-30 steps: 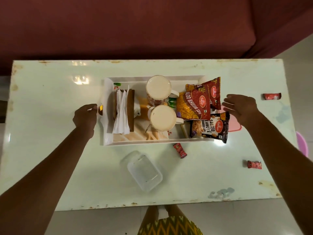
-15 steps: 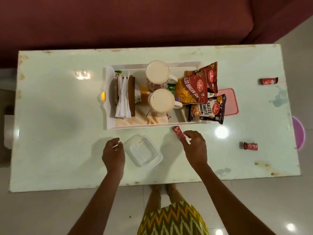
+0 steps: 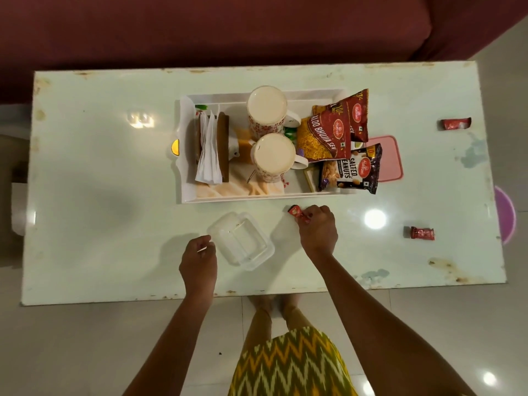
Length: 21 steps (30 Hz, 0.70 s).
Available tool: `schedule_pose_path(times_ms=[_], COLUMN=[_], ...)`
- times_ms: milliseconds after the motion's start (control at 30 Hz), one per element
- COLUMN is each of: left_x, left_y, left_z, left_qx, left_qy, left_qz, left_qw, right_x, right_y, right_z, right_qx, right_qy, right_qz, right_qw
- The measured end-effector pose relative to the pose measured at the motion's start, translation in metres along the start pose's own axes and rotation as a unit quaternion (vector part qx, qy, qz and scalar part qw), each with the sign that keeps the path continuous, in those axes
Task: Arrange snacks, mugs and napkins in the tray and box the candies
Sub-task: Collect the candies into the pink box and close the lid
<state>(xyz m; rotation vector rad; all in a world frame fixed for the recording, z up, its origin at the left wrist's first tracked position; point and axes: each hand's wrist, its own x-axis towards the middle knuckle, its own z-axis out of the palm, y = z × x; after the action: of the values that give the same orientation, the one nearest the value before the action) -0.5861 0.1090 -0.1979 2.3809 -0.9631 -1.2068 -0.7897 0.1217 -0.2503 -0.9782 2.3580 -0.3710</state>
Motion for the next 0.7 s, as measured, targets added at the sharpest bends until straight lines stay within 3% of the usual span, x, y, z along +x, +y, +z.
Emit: schedule_pose_path(times_ms=[333, 533, 700], left_x=[-0.015, -0.026, -0.036], left_y=[0.015, 0.030, 0.041], left_z=[0.003, 0.005, 0.027], left_qx=[0.009, 0.041, 0.054], left_qy=[-0.032, -0.012, 0.017], left_qz=[0.037, 0.096, 0.117], left_qw=[0.999, 0.994, 0.992], right_x=[-0.027, -0.022, 0.001], right_y=[0.035, 0.094, 0.155], right_z=[-0.052, -0.114, -0.145], right_qx=[0.138, 0.085, -0.031], right_qy=[0.017, 0.155, 0.102], right_qz=[0.055, 0.033, 0.035], right_qw=[0.989, 0.984, 0.994])
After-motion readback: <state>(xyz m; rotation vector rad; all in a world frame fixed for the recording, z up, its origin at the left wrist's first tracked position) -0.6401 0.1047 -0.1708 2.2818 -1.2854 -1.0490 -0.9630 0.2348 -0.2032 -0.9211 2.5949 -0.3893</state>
